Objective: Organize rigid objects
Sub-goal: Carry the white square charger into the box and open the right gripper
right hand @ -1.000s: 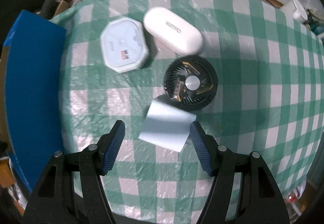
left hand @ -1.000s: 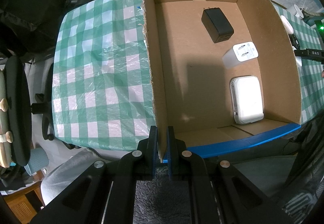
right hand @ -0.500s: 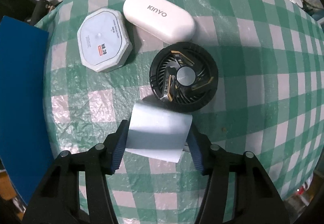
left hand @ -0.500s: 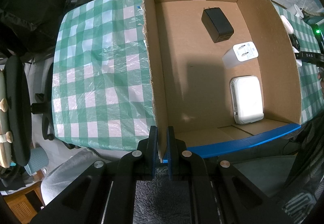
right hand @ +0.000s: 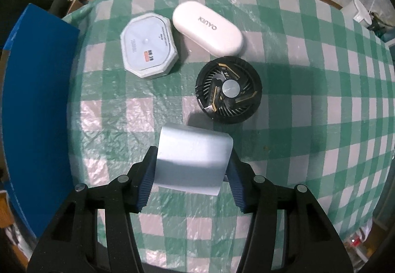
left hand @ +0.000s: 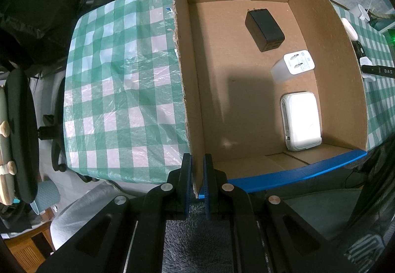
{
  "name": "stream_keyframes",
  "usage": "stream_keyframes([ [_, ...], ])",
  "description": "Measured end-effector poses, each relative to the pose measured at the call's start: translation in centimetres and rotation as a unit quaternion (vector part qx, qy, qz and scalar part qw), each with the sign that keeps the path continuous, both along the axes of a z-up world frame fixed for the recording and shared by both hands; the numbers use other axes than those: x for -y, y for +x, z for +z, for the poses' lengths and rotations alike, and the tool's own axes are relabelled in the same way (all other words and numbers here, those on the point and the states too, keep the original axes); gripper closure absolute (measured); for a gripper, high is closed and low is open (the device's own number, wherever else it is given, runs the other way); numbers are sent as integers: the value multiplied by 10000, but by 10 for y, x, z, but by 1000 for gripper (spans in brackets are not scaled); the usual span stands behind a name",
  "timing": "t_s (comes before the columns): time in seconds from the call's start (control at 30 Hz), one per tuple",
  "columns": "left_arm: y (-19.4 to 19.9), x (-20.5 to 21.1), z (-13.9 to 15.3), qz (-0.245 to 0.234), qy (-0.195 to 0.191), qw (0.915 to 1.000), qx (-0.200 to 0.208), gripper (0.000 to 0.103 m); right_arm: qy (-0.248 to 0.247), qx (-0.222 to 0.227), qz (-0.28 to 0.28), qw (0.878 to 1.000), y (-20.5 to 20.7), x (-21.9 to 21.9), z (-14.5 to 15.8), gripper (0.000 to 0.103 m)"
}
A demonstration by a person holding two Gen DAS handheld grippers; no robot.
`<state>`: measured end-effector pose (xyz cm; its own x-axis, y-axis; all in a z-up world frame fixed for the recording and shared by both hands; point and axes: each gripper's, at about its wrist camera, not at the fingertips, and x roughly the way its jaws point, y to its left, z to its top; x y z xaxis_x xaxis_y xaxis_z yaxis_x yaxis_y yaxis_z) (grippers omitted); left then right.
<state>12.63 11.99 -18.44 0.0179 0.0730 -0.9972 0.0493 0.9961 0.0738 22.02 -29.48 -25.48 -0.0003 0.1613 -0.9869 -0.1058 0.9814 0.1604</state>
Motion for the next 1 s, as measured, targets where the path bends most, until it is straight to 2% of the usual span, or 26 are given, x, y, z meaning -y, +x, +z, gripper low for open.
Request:
stream_keyframes([
  [0.5, -1, 1, -1, -29, 17, 10000, 12, 96, 413, 413, 839, 9948, -19, -43, 84, 50],
  [0.7, -2, 1, -2, -8, -32, 10000, 0, 96, 638, 616, 1367, 9866, -30, -87, 120, 50],
  [1.0, -2, 2, -4, -52, -28, 10000, -27, 96, 860, 732, 2059, 9720, -41, -160, 139, 50],
])
